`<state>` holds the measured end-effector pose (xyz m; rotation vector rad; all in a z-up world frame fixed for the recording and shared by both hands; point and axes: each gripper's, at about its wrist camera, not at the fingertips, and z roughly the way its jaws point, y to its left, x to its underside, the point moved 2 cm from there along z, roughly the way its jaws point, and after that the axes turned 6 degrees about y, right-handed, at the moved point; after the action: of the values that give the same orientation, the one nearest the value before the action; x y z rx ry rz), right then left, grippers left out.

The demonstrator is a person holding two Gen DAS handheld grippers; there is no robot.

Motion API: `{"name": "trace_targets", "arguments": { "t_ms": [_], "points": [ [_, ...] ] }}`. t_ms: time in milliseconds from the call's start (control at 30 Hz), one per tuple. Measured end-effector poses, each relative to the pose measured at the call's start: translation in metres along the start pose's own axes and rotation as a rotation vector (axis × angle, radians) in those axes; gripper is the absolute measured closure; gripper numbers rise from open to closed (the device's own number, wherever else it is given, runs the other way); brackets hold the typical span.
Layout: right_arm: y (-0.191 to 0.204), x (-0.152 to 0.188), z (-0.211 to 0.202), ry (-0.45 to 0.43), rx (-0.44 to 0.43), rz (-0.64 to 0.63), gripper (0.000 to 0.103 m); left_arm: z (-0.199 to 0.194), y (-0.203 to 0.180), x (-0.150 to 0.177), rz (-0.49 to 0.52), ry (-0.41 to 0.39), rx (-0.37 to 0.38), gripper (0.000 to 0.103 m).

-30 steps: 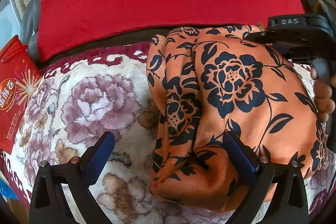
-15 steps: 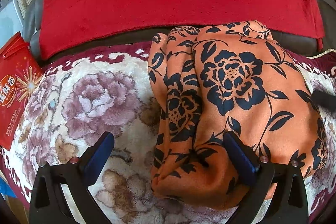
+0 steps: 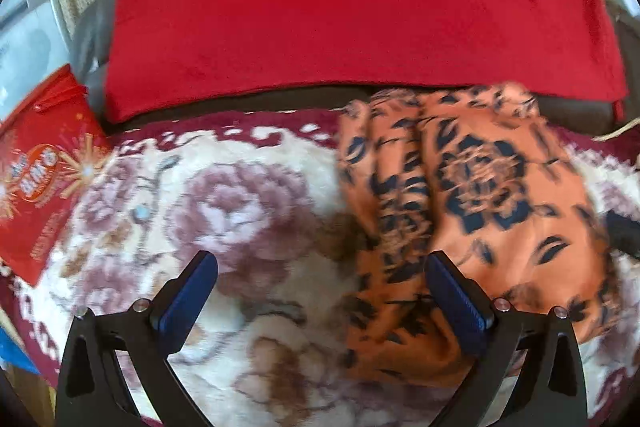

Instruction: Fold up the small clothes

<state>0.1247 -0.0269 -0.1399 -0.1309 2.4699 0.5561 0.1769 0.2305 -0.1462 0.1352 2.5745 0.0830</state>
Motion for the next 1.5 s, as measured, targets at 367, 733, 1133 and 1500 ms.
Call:
{"name": "trace_targets", "arguments": {
  "t_ms": [367, 733, 1133, 1500],
  "points": [
    [0.005, 0.001, 0.008, 0.080, -0.067, -0.014, 0.051, 0.010, -0.004, 0.010, 0.045, 0.053, 0.030, 0.003],
    [-0.015, 0.002, 0.009, 0.121, -0.278, 0.170, 0.051, 0.011, -0.021, 0.018, 0.064, 0.084, 0.004, 0.003],
    [-0.031, -0.011, -0.002, 0.014, -0.349, 0.237, 0.051, -0.030, -0.030, 0.005, 0.067, -0.100, -0.084, 0.003],
    [-0.036, -0.013, 0.035, 0.029, -0.377, 0.318, 0.051, -0.033, -0.042, -0.005, 0.058, -0.136, -0.111, 0.003]
  ]
}}
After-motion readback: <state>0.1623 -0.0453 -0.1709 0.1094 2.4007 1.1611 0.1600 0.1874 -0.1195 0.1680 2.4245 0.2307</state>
